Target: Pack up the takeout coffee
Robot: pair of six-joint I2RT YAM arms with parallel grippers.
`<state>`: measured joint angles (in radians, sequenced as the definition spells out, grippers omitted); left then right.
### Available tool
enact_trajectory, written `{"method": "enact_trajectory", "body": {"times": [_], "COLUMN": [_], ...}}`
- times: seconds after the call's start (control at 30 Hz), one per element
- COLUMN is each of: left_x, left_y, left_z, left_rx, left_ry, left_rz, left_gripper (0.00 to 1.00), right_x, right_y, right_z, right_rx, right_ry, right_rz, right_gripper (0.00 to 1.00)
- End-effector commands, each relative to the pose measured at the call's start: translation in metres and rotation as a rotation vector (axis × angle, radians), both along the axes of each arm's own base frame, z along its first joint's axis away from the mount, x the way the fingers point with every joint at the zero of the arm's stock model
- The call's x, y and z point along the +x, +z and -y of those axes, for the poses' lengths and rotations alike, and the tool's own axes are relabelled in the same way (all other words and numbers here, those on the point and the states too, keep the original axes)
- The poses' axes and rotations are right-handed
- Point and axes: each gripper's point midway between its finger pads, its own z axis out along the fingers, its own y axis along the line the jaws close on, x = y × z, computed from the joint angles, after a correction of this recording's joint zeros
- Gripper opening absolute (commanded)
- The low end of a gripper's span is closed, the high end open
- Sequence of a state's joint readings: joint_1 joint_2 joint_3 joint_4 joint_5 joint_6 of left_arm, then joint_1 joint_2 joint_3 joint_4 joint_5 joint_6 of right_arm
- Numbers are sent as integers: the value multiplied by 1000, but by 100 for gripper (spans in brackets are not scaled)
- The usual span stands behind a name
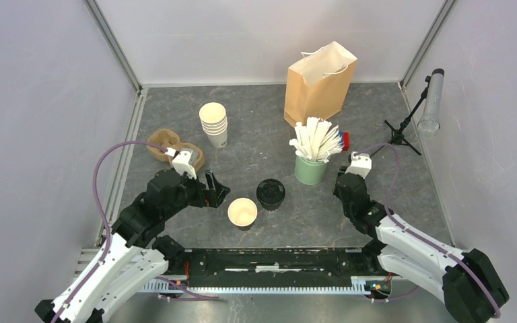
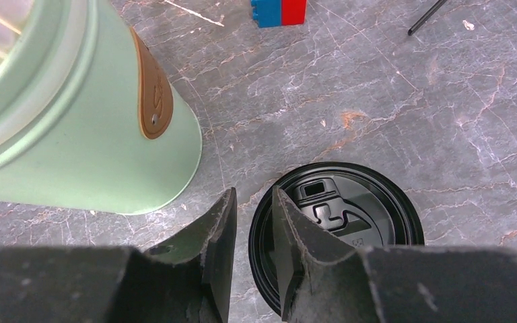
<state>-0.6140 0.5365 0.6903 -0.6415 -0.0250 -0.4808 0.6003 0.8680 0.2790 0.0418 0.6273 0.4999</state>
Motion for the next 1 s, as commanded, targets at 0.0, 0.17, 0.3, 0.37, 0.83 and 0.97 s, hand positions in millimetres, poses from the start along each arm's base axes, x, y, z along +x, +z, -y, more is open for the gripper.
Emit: {"method": "enact_trajectory", "body": {"times": [0.0, 0.17, 0.3, 0.37, 0.83, 0.97], "left_x": [4, 4, 4, 4, 4, 5], "left_y": [2, 2, 1, 1, 1, 1], "left_z": [-1, 0, -1, -1, 0, -1], "left_rx": [22, 24, 25, 26, 26, 26], "left_ry": [-8, -9, -8, -8, -8, -7], "left_rz": [34, 32, 30, 29, 29, 30], "left_gripper": [100, 100, 100, 100, 100, 100], "right_x": [5, 5, 4, 3, 1, 0], "right_y": [4, 0, -4, -4, -2, -7], "right_z": [-4, -4, 1, 2, 8, 5], "right_rx": [47, 54, 38, 33, 30, 40], "right_ry": [-6, -10, -34, -37, -66, -50], "right_rz": [25, 15, -1, -3, 3, -5], "right_gripper": [31, 31, 33, 33, 31, 30]}}
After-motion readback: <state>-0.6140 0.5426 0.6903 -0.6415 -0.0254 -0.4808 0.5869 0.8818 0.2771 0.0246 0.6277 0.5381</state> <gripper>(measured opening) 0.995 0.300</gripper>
